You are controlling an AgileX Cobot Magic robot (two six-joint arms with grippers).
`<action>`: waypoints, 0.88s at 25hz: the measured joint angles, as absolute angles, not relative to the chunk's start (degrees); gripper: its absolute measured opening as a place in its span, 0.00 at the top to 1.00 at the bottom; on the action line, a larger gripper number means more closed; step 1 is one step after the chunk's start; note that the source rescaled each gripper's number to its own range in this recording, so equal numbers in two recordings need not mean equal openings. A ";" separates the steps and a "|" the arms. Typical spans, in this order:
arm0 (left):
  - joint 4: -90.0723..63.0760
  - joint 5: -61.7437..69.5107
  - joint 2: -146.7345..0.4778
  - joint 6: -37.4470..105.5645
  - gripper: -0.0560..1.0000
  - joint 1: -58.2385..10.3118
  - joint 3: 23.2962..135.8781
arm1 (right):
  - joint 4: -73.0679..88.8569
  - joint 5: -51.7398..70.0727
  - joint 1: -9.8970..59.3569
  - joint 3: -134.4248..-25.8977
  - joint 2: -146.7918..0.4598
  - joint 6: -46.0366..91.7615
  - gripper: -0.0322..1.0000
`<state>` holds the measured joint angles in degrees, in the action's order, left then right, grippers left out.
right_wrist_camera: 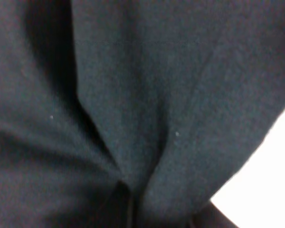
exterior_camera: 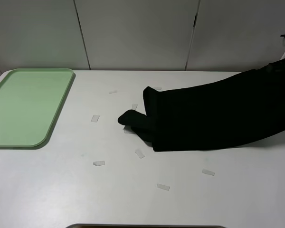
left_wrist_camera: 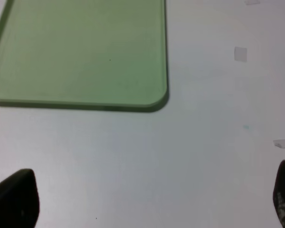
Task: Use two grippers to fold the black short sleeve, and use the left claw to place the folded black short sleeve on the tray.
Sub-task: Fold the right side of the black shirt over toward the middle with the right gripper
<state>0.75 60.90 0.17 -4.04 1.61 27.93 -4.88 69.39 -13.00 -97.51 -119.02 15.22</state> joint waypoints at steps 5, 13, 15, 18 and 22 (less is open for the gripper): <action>0.75 60.90 0.17 -4.04 0.02 1.61 27.93 | -4.76 69.59 -12.54 -98.88 -118.04 15.22 0.91; 0.75 60.90 0.17 -4.04 0.02 1.61 27.93 | -6.08 69.65 -8.70 -98.88 -117.86 13.84 0.91; 0.69 60.90 0.17 -4.04 0.02 1.61 27.93 | -7.10 69.65 -6.87 -98.88 -117.86 12.90 0.91; 0.69 60.90 0.17 -4.04 0.02 1.61 27.93 | -8.10 69.65 -4.57 -98.27 -117.83 11.38 0.91; 0.69 60.90 0.17 -4.04 0.02 1.61 27.93 | -9.20 69.58 -2.49 -94.49 -117.83 10.02 0.91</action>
